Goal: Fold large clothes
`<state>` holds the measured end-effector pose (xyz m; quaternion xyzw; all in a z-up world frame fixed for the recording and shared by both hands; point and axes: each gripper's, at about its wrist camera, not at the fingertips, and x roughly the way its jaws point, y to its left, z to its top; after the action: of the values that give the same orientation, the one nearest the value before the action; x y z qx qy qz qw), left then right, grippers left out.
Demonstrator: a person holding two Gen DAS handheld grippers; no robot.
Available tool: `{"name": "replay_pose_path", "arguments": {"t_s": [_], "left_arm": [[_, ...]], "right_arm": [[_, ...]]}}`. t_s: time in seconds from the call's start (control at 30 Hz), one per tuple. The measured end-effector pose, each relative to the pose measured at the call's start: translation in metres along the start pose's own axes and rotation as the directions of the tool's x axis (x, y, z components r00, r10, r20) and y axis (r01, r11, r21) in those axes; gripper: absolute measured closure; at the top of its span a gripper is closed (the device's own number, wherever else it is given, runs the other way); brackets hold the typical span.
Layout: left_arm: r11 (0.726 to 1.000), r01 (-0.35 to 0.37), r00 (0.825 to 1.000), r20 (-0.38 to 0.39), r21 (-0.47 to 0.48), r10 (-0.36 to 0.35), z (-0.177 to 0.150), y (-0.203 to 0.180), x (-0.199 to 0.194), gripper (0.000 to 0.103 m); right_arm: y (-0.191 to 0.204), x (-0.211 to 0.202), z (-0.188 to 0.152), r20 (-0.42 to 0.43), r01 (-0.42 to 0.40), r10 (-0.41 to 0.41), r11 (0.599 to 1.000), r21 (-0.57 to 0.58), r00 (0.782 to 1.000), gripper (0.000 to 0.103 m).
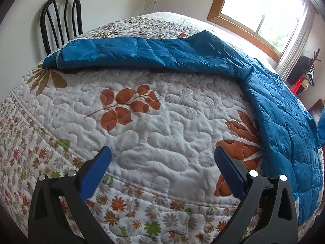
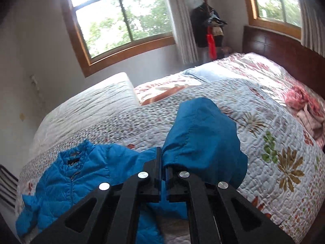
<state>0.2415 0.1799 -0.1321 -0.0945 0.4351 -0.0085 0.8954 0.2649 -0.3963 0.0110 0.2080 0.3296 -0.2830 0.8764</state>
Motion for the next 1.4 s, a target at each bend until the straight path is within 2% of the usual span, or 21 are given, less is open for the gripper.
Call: {"name": "replay_pose_path", "arguments": {"t_s": [0.07,0.17,0.23,0.27,0.3,0.33,0.37,0.4,0.43,0.5,0.53,0.6,0.67,0.73,0.83,0.9,1.0,1.13,1.2,1.27,1.4], "left_arm": [[0.999,-0.051,0.999,0.017,0.010,0.051,0.001,0.006,-0.005,0.003],[0.994,-0.109,0.994,0.021,0.018,0.109,0.004,0.018,-0.008,0.003],[0.992,-0.128,0.992,0.024,0.014,0.127,0.005,0.028,-0.009,0.003],[0.990,-0.138,0.990,0.017,0.006,0.138,0.005,0.033,-0.007,0.003],[0.992,-0.124,0.992,-0.005,-0.011,0.124,0.005,0.039,-0.002,0.003],[0.994,-0.111,0.994,-0.012,-0.023,0.111,0.005,0.043,-0.001,0.003],[0.994,-0.102,0.995,-0.002,-0.026,0.102,0.007,0.045,-0.002,0.003],[0.995,-0.096,0.995,-0.003,-0.027,0.096,0.007,0.047,-0.002,0.003],[0.995,-0.094,0.996,-0.004,-0.026,0.094,0.007,0.047,-0.002,0.003],[0.996,-0.084,0.996,0.000,-0.029,0.085,0.008,0.049,-0.004,0.003],[0.996,-0.082,0.997,-0.001,-0.034,0.082,0.009,0.050,-0.004,0.003],[0.996,-0.083,0.996,0.012,-0.035,0.084,0.017,0.051,-0.003,0.003],[0.996,-0.086,0.996,0.017,-0.020,0.086,0.026,0.045,0.001,0.003],[0.995,-0.099,0.995,0.032,0.008,0.099,0.034,0.039,0.004,0.003],[0.994,-0.108,0.994,0.030,0.017,0.107,0.042,0.036,0.011,0.003],[0.994,-0.111,0.994,0.020,0.015,0.111,0.044,0.036,0.016,0.003],[0.994,-0.112,0.994,0.006,0.009,0.112,0.044,0.037,0.022,0.003],[0.993,-0.118,0.993,0.001,0.013,0.118,0.045,0.037,0.025,0.003],[0.993,-0.120,0.993,-0.001,0.018,0.120,0.045,0.037,0.027,0.003],[0.993,-0.118,0.993,-0.003,0.020,0.118,0.045,0.037,0.028,0.003],[0.994,-0.110,0.994,0.000,0.016,0.110,0.045,0.038,0.030,0.003]], "right_arm": [[0.041,0.007,-0.005,-0.022,-0.053,0.051,0.995,-0.085,0.998,0.101],[0.100,0.019,-0.021,-0.059,-0.139,0.129,0.967,-0.216,0.990,0.101],[0.145,0.028,-0.038,-0.112,-0.204,0.177,0.922,-0.329,0.978,0.101],[0.169,0.032,-0.050,-0.155,-0.245,0.198,0.885,-0.396,0.968,0.101],[0.192,0.041,-0.067,-0.241,-0.318,0.228,0.829,-0.460,0.943,0.098],[0.209,0.048,-0.083,-0.329,-0.397,0.258,0.779,-0.485,0.909,0.097],[0.223,0.053,-0.099,-0.414,-0.475,0.285,0.730,-0.491,0.865,0.095],[0.234,0.054,-0.113,-0.474,-0.528,0.296,0.692,-0.492,0.829,0.090],[0.237,0.052,-0.125,-0.495,-0.546,0.296,0.675,-0.497,0.817,0.086],[0.232,0.042,-0.139,-0.483,-0.544,0.298,0.660,-0.518,0.823,0.066],[0.227,0.034,-0.143,-0.480,-0.553,0.315,0.658,-0.511,0.819,0.063],[0.205,0.025,-0.139,-0.476,-0.560,0.341,0.687,-0.463,0.811,0.063],[0.181,0.019,-0.130,-0.452,-0.541,0.348,0.727,-0.424,0.821,0.063],[0.158,0.020,-0.121,-0.413,-0.479,0.310,0.776,-0.410,0.856,0.063],[0.131,0.030,-0.114,-0.385,-0.396,0.243,0.831,-0.391,0.890,0.063],[0.120,0.039,-0.114,-0.376,-0.337,0.181,0.850,-0.404,0.909,0.063],[0.112,0.054,-0.119,-0.417,-0.348,0.175,0.855,-0.386,0.892,0.062],[0.115,0.060,-0.118,-0.432,-0.353,0.178,0.860,-0.369,0.884,0.062],[0.115,0.055,-0.109,-0.436,-0.407,0.254,0.862,-0.301,0.863,0.062],[0.114,0.053,-0.099,-0.442,-0.444,0.318,0.869,-0.217,0.839,0.052],[0.118,0.065,-0.082,-0.442,-0.400,0.307,0.906,-0.135,0.843,0.047]]}}
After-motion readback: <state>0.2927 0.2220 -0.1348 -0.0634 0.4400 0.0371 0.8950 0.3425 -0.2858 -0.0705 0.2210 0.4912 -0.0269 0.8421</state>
